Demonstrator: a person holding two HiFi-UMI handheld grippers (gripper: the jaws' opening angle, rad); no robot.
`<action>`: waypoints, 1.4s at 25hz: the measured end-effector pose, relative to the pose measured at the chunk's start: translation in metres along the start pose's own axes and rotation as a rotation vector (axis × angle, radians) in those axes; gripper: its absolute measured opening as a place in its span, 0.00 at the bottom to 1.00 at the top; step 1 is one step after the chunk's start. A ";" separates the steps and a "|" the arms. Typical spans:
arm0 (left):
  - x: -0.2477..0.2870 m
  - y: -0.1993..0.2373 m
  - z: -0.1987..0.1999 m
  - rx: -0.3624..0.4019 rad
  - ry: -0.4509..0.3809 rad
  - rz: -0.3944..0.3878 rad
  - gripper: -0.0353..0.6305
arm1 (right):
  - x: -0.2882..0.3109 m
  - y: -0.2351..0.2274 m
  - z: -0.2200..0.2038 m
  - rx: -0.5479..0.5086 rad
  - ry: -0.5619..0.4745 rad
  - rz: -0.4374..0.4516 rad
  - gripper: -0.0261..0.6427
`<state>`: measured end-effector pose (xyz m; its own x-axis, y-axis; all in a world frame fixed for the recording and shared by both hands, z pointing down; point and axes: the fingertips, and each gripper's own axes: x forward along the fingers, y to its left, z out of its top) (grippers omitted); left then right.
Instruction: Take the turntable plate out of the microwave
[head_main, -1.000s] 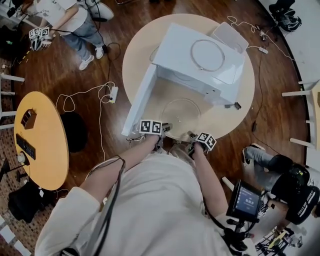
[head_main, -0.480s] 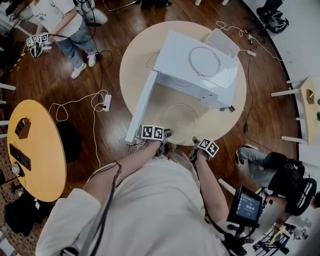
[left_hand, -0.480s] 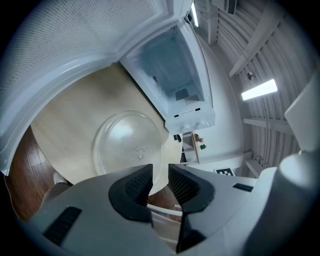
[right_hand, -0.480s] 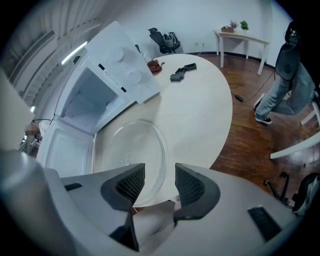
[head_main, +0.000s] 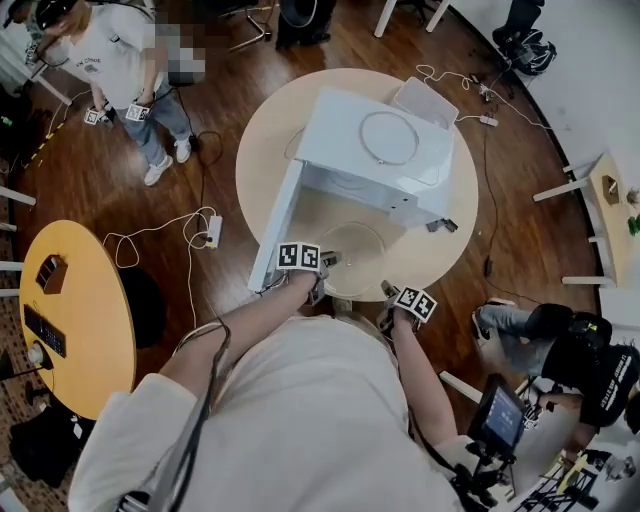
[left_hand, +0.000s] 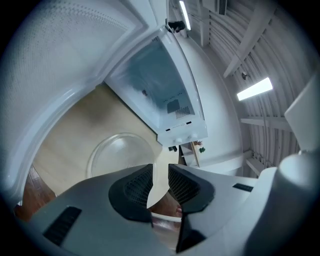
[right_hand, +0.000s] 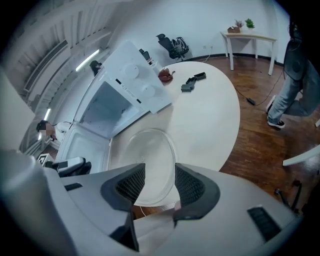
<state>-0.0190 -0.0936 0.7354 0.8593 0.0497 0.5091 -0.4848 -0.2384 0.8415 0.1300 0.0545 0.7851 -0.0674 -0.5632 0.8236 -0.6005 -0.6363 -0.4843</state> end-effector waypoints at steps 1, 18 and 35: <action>-0.002 -0.003 0.005 0.008 -0.016 0.001 0.21 | 0.000 0.001 0.000 -0.015 0.002 0.007 0.29; -0.011 -0.003 -0.003 -0.152 -0.253 0.068 0.21 | -0.006 0.006 0.031 -0.163 0.054 0.261 0.29; -0.006 -0.006 -0.038 -0.227 -0.435 0.153 0.21 | 0.010 -0.002 0.046 -0.322 0.185 0.411 0.29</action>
<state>-0.0273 -0.0554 0.7347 0.7409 -0.3892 0.5474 -0.5917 0.0074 0.8061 0.1670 0.0253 0.7809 -0.4689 -0.6104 0.6384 -0.7067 -0.1743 -0.6857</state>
